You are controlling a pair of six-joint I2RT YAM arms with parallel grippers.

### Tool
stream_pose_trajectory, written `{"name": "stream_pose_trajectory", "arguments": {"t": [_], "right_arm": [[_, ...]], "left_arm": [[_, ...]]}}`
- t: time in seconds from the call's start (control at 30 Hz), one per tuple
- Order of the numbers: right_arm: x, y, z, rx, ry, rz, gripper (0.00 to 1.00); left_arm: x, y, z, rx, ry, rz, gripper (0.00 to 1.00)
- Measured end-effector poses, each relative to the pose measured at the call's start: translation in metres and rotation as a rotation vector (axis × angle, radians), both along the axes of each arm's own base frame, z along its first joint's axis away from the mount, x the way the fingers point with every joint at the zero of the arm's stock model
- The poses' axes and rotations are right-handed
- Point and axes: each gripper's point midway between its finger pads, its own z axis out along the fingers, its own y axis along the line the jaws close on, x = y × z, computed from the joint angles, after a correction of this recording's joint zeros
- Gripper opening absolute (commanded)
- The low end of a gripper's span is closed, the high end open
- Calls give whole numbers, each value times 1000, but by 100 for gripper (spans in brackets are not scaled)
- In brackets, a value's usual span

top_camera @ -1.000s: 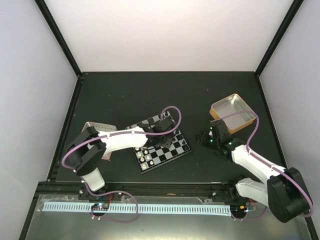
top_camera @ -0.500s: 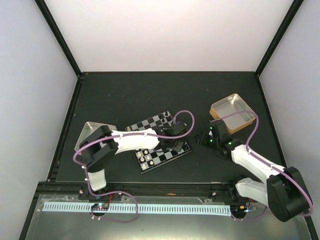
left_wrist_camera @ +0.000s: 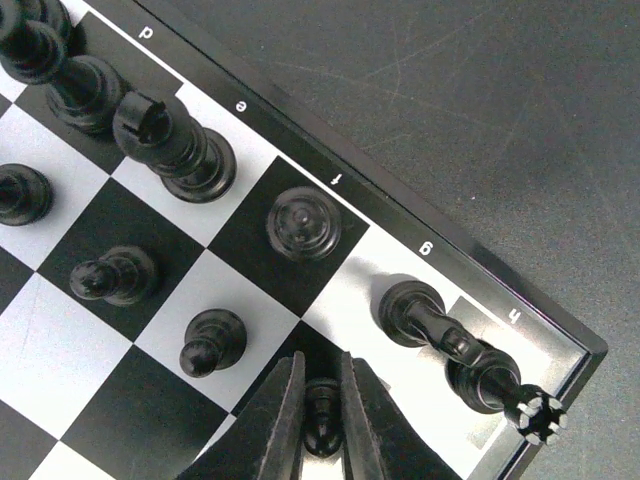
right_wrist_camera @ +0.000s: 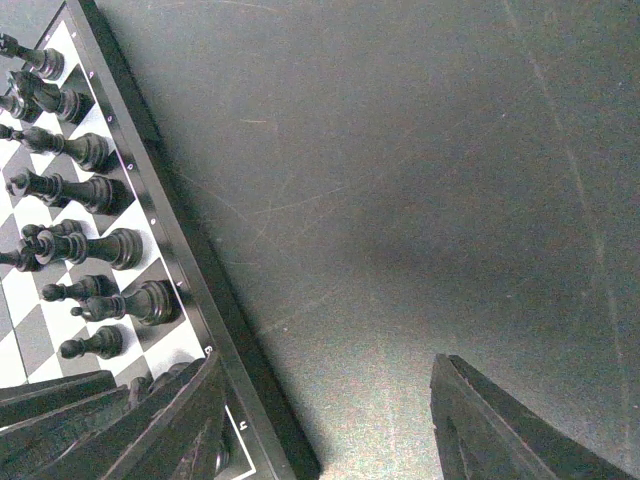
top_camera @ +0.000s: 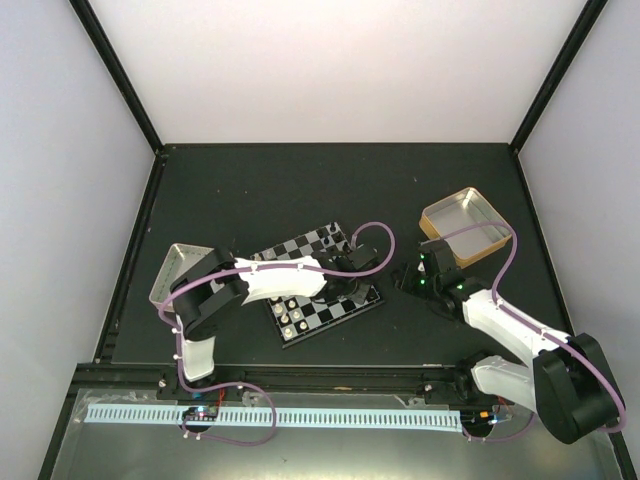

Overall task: Set up the chess pieces on the board
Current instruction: Place the chess piece on the chessboard.

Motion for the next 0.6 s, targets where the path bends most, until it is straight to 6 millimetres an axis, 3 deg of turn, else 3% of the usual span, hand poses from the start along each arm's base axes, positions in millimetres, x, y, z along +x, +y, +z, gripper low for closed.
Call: {"name": "stream_pose_trajectory", "arguments": {"t": [0.2,0.4,0.5,0.6], "right_arm": [[0,0,0,1,-2,0,57],[0,0,0,1,-2,0,57],[0,0,0,1,-1,0,57],[0,0,0,1,-2,0,57]], "left_arm": [[-1,2,-1,8,4,-1,22],[-3,5,1,18,8,0,24],[-2,6,13,0,-6,2,24],[1,11,41,-46,-53,20,28]]}}
